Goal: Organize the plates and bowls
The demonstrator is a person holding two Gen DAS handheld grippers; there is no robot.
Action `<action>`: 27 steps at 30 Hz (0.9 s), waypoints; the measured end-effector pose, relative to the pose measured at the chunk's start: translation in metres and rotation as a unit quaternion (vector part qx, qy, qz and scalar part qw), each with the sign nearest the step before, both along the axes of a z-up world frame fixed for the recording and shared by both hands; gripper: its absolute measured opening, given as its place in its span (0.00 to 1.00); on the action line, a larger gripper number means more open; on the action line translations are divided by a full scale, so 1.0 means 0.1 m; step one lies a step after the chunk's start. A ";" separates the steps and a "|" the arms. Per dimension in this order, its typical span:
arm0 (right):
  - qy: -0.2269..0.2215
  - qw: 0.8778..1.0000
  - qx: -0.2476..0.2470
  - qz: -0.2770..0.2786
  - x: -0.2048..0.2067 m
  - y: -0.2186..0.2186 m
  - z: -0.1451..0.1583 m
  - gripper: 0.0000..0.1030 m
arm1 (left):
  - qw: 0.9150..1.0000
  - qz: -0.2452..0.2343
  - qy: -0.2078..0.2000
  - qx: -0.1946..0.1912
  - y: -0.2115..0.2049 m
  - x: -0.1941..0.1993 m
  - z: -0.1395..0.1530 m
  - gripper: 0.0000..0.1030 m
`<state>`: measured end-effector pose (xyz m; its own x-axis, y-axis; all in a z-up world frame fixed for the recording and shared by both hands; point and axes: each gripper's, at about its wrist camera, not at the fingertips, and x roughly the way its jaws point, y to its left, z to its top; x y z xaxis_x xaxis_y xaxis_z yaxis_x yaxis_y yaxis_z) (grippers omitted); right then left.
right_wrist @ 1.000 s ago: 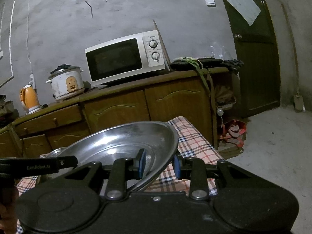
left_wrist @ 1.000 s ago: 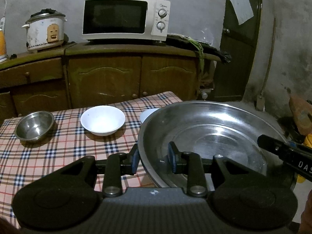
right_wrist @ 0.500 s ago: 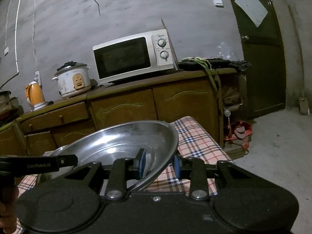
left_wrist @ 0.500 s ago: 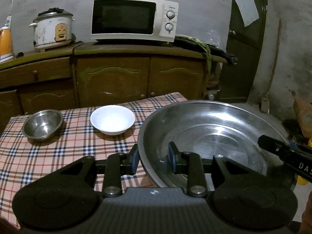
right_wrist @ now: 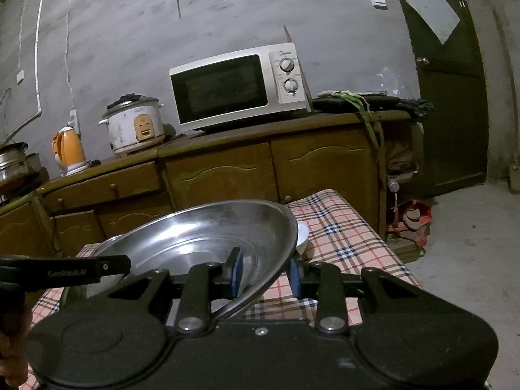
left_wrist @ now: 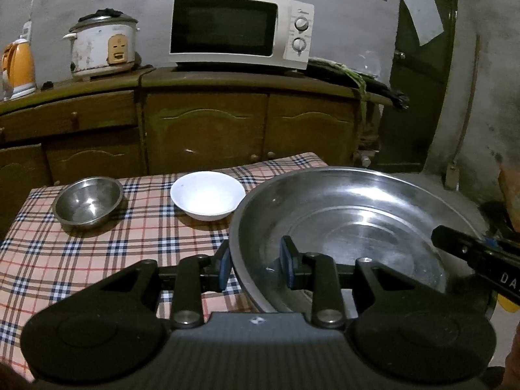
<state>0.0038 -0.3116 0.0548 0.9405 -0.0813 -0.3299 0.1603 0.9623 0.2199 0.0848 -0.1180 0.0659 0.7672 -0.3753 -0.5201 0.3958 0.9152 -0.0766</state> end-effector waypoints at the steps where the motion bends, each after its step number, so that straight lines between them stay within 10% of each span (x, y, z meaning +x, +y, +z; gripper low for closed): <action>1: 0.000 1.000 -0.001 0.002 0.01 0.02 0.00 0.36 | 1.000 0.001 0.000 0.000 0.01 0.00 0.00 0.30; 27: 0.019 0.998 -0.008 0.051 0.25 0.48 -0.08 0.36 | 0.999 0.051 0.019 -0.001 0.49 0.08 -0.09 0.30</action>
<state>0.0287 -0.2637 0.0464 0.9312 0.0096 -0.3645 0.0684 0.9773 0.2004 0.0924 -0.0691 0.0570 0.7820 -0.2964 -0.5482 0.2965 0.9507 -0.0912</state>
